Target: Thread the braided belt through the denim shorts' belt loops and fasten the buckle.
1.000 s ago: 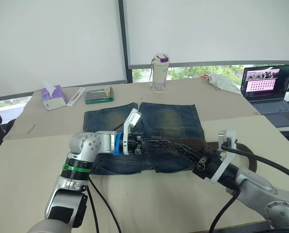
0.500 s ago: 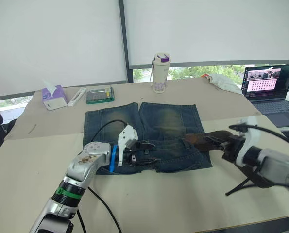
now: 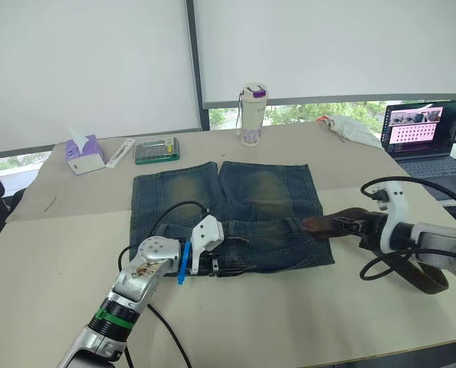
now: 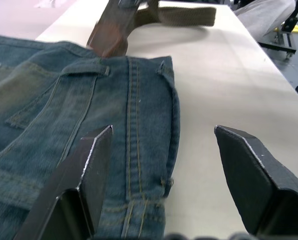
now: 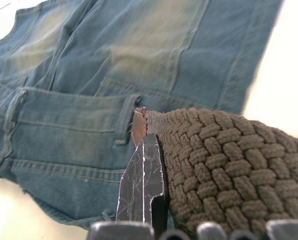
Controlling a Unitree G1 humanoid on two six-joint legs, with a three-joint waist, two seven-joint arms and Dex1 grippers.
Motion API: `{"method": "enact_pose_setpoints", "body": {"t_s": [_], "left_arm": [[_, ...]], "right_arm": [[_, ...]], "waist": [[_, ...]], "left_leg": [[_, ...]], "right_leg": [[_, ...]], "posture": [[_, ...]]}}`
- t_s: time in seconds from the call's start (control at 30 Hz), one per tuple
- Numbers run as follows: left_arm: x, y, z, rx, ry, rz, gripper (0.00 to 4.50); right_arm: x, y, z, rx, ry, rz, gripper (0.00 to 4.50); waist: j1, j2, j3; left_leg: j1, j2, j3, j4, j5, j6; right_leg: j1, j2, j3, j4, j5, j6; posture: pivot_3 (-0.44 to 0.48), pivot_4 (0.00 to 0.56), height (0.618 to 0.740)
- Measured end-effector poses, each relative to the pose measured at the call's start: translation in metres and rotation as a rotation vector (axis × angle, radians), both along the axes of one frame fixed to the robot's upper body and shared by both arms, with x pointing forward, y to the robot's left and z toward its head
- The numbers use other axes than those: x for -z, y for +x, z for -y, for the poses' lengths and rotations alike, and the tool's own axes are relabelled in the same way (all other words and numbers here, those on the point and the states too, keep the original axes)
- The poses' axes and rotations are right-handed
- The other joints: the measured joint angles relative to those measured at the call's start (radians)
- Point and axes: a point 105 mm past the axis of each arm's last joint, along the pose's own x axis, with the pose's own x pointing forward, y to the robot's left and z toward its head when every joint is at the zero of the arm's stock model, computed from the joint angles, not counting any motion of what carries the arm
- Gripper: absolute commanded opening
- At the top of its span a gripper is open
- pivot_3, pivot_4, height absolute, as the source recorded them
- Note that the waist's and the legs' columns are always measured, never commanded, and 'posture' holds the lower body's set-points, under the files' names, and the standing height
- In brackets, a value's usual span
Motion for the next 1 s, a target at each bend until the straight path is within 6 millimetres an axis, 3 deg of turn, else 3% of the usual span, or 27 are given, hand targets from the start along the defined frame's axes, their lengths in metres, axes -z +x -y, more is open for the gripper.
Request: {"method": "enact_pose_setpoints", "body": {"t_s": [0.33, 0.47, 0.83, 1.0], "left_arm": [[0.009, -0.001, -0.004, -0.049, -0.004, -0.016, 3.43], [0.009, 0.001, -0.009, -0.074, -0.001, -0.013, 3.43], [0.006, 0.001, -0.018, -0.144, -0.020, -0.057, 3.43], [-0.005, 0.003, -0.010, -0.210, -0.155, -0.249, 3.43]], "right_arm": [[0.020, 0.015, 0.005, -0.003, -0.116, -0.061, 0.00], [0.018, 0.023, 0.003, -0.008, -0.106, -0.056, 0.00], [0.023, 0.036, -0.052, -0.198, 0.000, -0.092, 0.00], [0.027, 0.033, -0.071, -0.221, 0.138, -0.126, 0.00]], "waist": [[-0.001, 0.002, -0.001], [0.000, 0.003, -0.002], [-0.003, 0.008, -0.005], [-0.002, 0.007, -0.005]], "left_leg": [[-0.002, 0.001, 0.002, 0.000, 0.002, -0.002], [-0.002, 0.000, 0.002, 0.000, 0.002, -0.002], [-0.002, 0.001, 0.002, 0.000, 0.002, -0.002], [-0.002, 0.001, 0.000, 0.000, 0.002, -0.003]], "right_leg": [[-0.004, 0.000, 0.001, 0.001, 0.001, -0.001], [-0.004, 0.000, 0.001, 0.000, 0.002, -0.002], [-0.005, 0.001, 0.001, 0.001, 0.002, -0.002], [-0.005, 0.001, 0.001, 0.001, 0.002, -0.002]], "posture": [[0.000, 0.150, 0.740], [0.000, 0.150, 0.740], [0.000, 0.150, 0.740], [0.000, 0.150, 0.740]]}}
